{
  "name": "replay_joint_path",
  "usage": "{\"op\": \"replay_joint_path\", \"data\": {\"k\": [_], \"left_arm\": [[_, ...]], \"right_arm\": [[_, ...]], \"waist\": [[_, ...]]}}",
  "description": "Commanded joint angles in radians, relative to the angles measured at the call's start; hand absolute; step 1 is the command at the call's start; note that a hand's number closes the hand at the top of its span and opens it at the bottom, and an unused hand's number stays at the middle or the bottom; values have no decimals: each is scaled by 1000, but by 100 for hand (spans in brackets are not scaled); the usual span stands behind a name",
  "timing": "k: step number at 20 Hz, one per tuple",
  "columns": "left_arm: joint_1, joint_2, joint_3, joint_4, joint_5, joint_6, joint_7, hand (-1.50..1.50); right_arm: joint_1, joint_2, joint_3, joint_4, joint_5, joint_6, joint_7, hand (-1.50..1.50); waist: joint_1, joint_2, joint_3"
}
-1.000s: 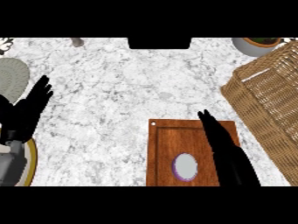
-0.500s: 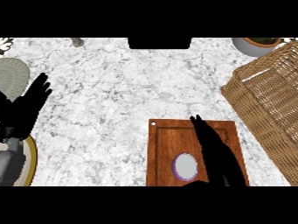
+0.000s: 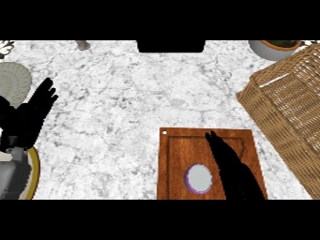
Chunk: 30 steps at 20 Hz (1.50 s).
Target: Pick the can from the cutting board and place it in the basket
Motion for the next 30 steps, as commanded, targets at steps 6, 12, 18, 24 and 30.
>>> {"op": "replay_joint_path", "data": {"k": [6, 12, 18, 24, 30], "left_arm": [[-29, -12, 61, 13, -29, -36, 13, 0], [-15, -36, 58, 25, -54, -34, -7, 0], [68, -20, 85, -99, -37, -85, 41, 0], [38, -54, 74, -81, -69, -63, 44, 0], [-9, -58, 87, -20, -72, -74, 29, 0]], "right_arm": [[22, 44, -5, 51, 19, 11, -120, -150], [137, 35, 68, 47, 157, -56, -78, -150], [29, 130, 49, 168, 191, -4, -38, -150], [6, 123, 81, 233, 249, 35, -69, 150], [-155, 230, -35, 410, 228, 34, -18, 150]], "waist": [[0, 1, 0], [-4, 0, 0], [4, 0, 0], [3, 0, 0], [7, 3, 0]]}}
